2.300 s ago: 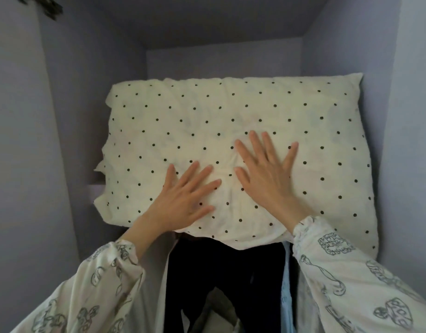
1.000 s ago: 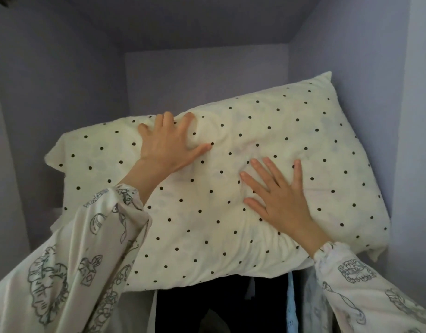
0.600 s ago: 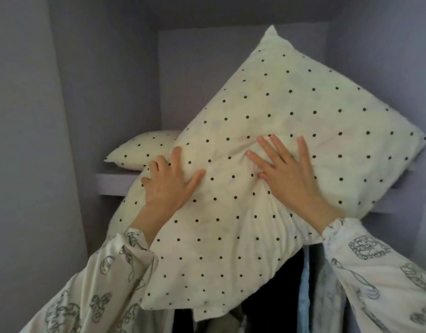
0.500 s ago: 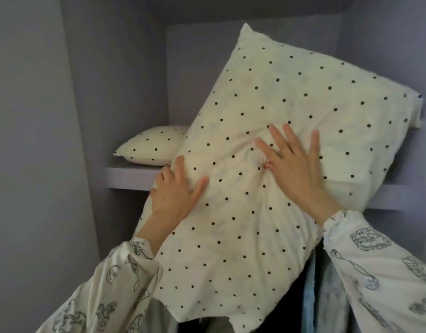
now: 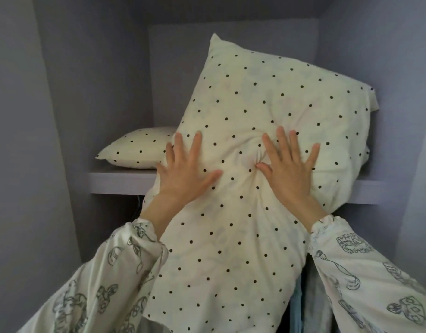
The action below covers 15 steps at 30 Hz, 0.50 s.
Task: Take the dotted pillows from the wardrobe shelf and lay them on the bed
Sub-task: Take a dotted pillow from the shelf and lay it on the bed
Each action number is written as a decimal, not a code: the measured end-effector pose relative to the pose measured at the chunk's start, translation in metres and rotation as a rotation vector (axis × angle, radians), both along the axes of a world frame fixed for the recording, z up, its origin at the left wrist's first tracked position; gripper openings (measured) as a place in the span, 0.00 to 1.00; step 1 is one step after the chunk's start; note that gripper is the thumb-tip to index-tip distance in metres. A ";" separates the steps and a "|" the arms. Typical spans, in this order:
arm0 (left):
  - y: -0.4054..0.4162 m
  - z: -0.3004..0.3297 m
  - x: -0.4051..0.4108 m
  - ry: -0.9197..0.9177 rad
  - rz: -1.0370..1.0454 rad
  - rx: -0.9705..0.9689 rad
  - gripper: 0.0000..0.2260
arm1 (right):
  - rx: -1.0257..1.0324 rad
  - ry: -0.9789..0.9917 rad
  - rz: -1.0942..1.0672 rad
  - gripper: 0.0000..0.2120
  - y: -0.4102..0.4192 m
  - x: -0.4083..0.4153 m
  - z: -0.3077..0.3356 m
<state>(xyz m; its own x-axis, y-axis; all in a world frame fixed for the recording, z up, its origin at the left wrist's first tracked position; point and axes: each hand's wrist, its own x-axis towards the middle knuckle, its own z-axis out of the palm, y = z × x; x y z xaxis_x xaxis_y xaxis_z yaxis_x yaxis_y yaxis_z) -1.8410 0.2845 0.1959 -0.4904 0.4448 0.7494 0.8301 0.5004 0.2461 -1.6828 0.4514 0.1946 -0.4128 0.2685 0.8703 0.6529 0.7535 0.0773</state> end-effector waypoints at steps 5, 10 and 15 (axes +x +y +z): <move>0.020 -0.024 -0.008 -0.043 0.056 0.056 0.43 | 0.084 0.006 -0.012 0.25 0.003 0.010 -0.024; 0.017 -0.030 -0.016 -0.017 0.052 0.050 0.43 | -0.039 0.078 -0.039 0.28 0.000 0.030 -0.065; 0.015 -0.025 -0.015 -0.042 0.050 0.038 0.44 | -0.352 0.289 0.061 0.33 -0.007 0.043 -0.096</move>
